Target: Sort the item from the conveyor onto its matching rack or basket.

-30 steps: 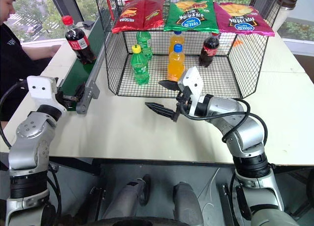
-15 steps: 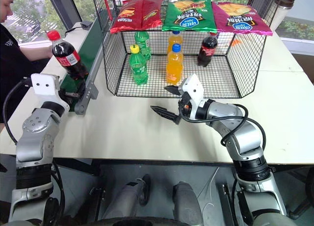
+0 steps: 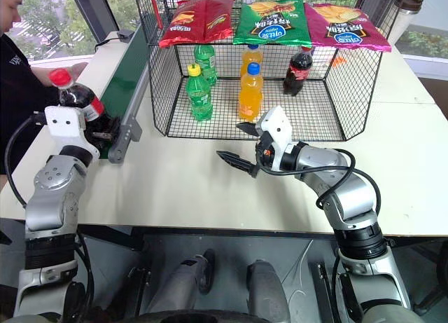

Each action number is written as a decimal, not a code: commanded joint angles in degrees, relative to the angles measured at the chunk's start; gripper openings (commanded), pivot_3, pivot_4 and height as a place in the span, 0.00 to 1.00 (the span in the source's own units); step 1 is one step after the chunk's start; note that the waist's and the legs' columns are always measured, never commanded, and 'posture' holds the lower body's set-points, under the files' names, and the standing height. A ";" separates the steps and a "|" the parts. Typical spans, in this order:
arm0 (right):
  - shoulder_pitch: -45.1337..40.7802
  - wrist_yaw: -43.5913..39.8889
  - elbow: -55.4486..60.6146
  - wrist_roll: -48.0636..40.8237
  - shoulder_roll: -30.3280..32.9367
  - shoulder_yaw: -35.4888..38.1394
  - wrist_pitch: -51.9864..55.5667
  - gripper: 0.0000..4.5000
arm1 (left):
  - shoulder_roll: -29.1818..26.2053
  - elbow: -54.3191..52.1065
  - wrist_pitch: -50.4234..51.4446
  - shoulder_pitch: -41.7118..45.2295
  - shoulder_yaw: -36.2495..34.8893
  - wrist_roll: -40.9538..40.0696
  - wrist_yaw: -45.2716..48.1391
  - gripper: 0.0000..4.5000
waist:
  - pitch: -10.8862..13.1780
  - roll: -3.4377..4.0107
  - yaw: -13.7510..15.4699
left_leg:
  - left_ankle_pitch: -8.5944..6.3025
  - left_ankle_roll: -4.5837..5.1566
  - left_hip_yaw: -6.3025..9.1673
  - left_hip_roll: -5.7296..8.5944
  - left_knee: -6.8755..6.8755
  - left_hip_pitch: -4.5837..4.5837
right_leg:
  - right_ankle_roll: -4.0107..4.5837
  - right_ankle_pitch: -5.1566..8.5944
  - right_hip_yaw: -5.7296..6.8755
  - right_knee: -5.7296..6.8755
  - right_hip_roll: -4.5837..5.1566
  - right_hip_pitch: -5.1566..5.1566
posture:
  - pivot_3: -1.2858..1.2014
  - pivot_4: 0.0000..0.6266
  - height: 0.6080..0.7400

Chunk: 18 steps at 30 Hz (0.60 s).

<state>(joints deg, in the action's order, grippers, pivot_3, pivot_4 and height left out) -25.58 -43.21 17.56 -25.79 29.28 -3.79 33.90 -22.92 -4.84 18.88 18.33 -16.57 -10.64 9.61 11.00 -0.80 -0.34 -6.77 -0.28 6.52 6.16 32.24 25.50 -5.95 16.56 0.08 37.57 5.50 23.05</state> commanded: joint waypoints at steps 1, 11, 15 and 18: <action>-0.41 0.17 0.91 0.47 0.67 0.87 -0.83 1.00 | -0.27 -1.57 -2.58 0.72 -0.81 -1.11 1.21 0.65 | 0.00 0.00 -0.09 | 0.00 0.00 0.00 0.00 0.00 0.00 | 0.00 0.00 0.00 0.00 0.00 0.00 | 0.52 0.24 0.98; -1.69 0.42 1.01 -0.73 0.22 1.76 0.37 1.00 | -2.43 -3.94 0.82 6.37 -4.44 -9.64 4.85 0.65 | 0.04 -0.07 -0.11 | 0.01 0.00 0.01 0.00 0.01 0.02 | -0.01 -0.01 0.01 0.00 -0.01 0.01 | 0.52 0.24 0.98; -2.40 0.68 -0.22 -0.07 0.23 1.80 -0.16 1.00 | -5.62 -4.89 2.99 8.09 -0.62 -11.68 11.99 0.65 | 0.04 -0.07 -0.29 | 0.01 0.00 0.00 0.00 0.02 0.02 | -0.02 -0.02 0.05 0.00 -0.02 0.01 | 0.52 0.24 0.98; -3.92 0.94 -1.35 -0.94 0.11 2.84 0.36 1.00 | -7.28 -5.85 5.66 10.50 3.56 -14.34 18.79 0.65 | 0.04 -0.06 -0.19 | 0.01 0.01 -0.02 0.01 0.00 0.02 | -0.02 -0.02 0.03 -0.01 -0.01 0.01 | 0.52 0.24 0.98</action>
<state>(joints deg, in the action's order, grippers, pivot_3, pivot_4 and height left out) -27.57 -42.42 15.49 -25.62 29.75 -3.10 34.60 -29.02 -7.25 24.38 26.72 -14.74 -23.18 24.89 11.04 -0.86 -0.53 -6.76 -0.28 6.52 6.17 32.25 25.52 -5.97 16.54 0.12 37.56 5.48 23.06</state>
